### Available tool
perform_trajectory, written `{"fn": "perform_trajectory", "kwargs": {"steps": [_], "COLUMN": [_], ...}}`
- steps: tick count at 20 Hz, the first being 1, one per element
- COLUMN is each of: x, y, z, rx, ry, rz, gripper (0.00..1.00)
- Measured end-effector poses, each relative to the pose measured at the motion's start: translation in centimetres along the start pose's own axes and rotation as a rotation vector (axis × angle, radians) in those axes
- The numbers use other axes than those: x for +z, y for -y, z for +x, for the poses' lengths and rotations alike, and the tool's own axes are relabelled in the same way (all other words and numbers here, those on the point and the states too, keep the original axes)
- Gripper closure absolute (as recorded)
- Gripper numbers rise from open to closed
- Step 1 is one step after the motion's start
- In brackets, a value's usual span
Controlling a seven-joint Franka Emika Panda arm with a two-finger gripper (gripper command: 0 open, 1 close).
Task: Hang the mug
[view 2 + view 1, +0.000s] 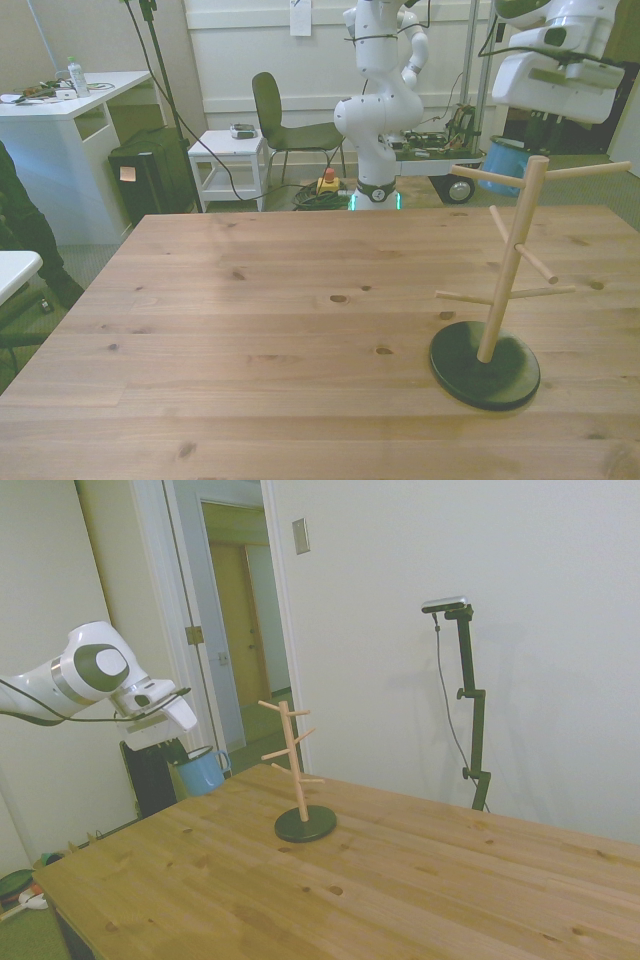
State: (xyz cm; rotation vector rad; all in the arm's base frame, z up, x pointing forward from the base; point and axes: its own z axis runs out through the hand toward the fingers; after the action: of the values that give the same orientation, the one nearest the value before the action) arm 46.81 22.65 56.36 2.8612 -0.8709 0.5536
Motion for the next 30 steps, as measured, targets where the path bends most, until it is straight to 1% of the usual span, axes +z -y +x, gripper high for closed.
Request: {"fn": "perform_trajectory", "kwargs": {"steps": [4,6,11,17,20,27,30], "x": [-4.0,-4.9,-4.8,-5.1,-5.1,-3.9,-4.0], "y": [2.6,3.5,4.9,5.0,5.2,5.7,5.5], "z": [2.0,3.4,7.2,10.9,12.0,13.8,14.6], "rx": [-0.008,-0.005,0.006,0.006,0.004,0.012,0.019], "ry": [0.003,0.011,0.033,0.04,0.047,0.056,0.057], "rz": [0.018,0.022,0.022,0.03,0.031,0.025,0.023], "gripper": [1.0,1.0,1.0,1.0,1.0,1.0,1.0]}}
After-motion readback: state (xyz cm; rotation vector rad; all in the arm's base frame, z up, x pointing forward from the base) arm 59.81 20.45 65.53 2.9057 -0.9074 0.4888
